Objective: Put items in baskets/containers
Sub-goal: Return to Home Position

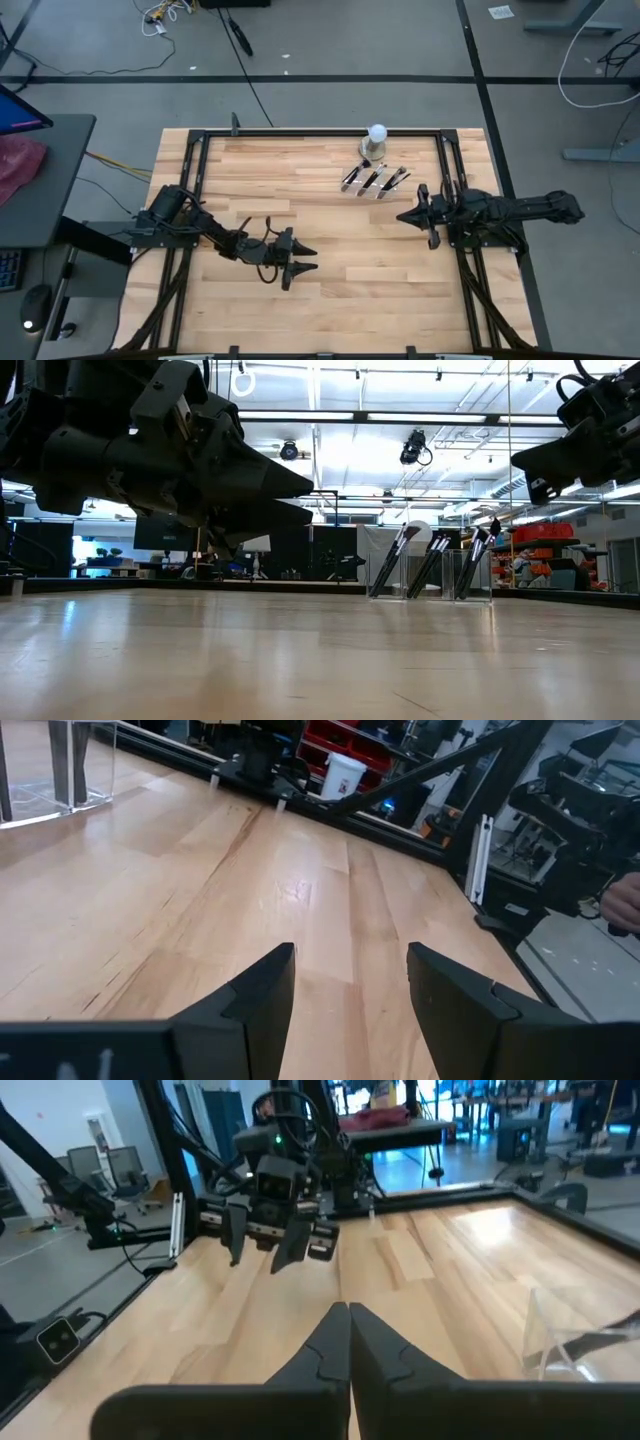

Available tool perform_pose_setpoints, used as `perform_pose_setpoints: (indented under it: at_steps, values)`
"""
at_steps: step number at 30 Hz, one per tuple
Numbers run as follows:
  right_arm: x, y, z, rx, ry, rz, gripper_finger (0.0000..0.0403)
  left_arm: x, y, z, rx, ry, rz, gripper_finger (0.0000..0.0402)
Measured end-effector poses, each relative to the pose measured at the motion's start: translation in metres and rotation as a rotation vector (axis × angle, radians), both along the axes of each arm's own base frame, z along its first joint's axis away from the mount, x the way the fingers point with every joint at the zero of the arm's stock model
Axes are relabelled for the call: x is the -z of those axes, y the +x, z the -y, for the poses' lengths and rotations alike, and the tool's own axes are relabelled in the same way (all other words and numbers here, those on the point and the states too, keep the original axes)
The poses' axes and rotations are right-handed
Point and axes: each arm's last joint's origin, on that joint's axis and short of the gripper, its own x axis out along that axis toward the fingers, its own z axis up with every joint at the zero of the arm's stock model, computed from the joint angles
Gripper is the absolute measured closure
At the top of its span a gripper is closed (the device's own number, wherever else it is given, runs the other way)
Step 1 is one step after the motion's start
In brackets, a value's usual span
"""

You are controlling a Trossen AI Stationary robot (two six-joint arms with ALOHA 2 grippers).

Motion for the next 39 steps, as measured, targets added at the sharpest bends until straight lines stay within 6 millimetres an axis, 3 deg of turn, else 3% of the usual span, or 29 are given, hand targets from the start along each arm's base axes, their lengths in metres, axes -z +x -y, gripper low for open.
perform_pose_setpoints:
  at_steps: [10, 15, 19, 21, 25, 32, 39]
  values:
    - [-0.005, -0.003, 0.005, 0.045, -0.024, 0.058, 0.0403, -0.002, 0.001, 0.0, 0.091, -0.046, 0.016, 0.0211]
    - [-0.005, -0.003, 0.006, 0.055, -0.006, 0.056, 0.0393, -0.007, -0.003, -0.016, 0.145, -0.061, 0.032, 0.0272]
    - [-0.005, -0.003, 0.006, 0.056, -0.005, 0.057, 0.0382, -0.021, -0.021, -0.041, 0.118, -0.041, 0.06, 0.0367]
    - [-0.005, -0.003, 0.006, 0.056, -0.006, 0.058, 0.0379, -0.03, -0.035, -0.053, 0.093, -0.012, 0.09, 0.039]
    - [-0.005, -0.003, 0.006, 0.058, -0.006, 0.059, 0.0379, -0.044, -0.067, -0.077, 0.035, 0.01, 0.144, 0.0395]
    - [-0.005, -0.003, 0.006, 0.059, -0.006, 0.059, 0.0379, -0.044, -0.118, -0.108, 0.01, 0.009, 0.184, 0.0399]
    - [-0.005, -0.003, 0.006, 0.059, -0.006, 0.059, 0.0379, -0.049, -0.125, -0.123, -0.002, 0.059, 0.157, 0.04]
